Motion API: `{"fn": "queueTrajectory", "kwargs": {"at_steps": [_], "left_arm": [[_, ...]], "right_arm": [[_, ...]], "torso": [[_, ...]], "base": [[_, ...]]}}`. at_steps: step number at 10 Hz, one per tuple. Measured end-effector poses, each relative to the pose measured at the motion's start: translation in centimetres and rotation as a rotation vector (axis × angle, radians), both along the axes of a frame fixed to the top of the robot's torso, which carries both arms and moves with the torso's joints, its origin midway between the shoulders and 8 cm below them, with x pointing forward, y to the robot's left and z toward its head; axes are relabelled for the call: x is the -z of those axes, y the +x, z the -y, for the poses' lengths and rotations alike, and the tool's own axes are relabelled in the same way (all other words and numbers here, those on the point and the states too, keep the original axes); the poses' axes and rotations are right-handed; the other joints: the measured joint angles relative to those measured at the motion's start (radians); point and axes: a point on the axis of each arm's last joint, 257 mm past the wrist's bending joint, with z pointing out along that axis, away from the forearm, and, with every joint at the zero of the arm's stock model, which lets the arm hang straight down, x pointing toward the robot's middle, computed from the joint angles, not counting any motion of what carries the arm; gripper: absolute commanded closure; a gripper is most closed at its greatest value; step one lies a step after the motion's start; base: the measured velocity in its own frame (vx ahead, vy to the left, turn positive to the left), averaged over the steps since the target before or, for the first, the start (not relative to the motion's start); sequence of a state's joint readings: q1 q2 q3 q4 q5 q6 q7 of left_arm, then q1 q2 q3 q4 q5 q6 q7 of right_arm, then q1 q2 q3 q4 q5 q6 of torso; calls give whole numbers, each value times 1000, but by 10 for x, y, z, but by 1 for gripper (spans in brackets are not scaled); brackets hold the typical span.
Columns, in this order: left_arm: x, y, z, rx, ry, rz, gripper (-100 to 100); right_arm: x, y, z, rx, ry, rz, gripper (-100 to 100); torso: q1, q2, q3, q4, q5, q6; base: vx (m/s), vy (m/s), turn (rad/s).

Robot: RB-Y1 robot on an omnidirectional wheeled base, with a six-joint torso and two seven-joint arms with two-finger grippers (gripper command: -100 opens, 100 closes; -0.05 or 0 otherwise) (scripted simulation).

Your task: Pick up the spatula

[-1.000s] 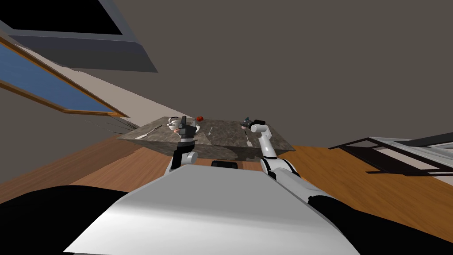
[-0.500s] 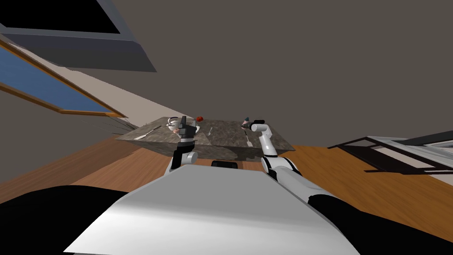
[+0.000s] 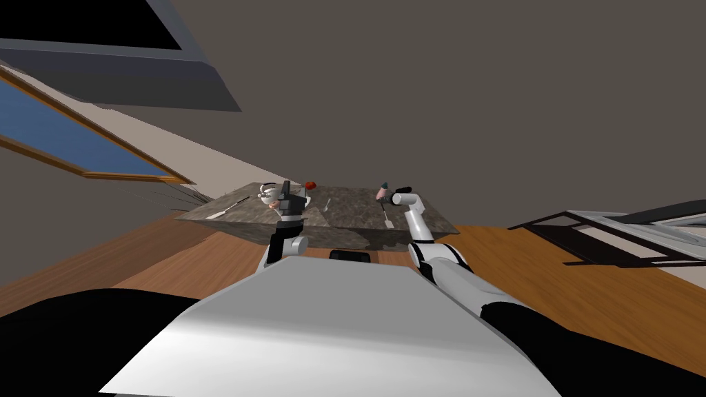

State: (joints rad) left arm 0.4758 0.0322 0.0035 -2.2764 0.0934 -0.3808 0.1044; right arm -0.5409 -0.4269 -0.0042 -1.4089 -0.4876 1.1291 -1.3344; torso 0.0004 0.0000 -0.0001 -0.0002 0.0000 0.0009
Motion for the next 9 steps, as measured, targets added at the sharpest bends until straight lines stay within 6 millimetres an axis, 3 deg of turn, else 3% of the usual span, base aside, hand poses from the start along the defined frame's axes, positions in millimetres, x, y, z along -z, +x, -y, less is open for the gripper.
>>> {"fn": "queueTrajectory", "kwargs": {"at_steps": [9], "left_arm": [[0,0,0,0,0,0,0]], "right_arm": [[73,-55,42,167,28,-343,-100]], "torso": [[1,0,0,0,0,0]], "base": [[5,16,-25]]}}
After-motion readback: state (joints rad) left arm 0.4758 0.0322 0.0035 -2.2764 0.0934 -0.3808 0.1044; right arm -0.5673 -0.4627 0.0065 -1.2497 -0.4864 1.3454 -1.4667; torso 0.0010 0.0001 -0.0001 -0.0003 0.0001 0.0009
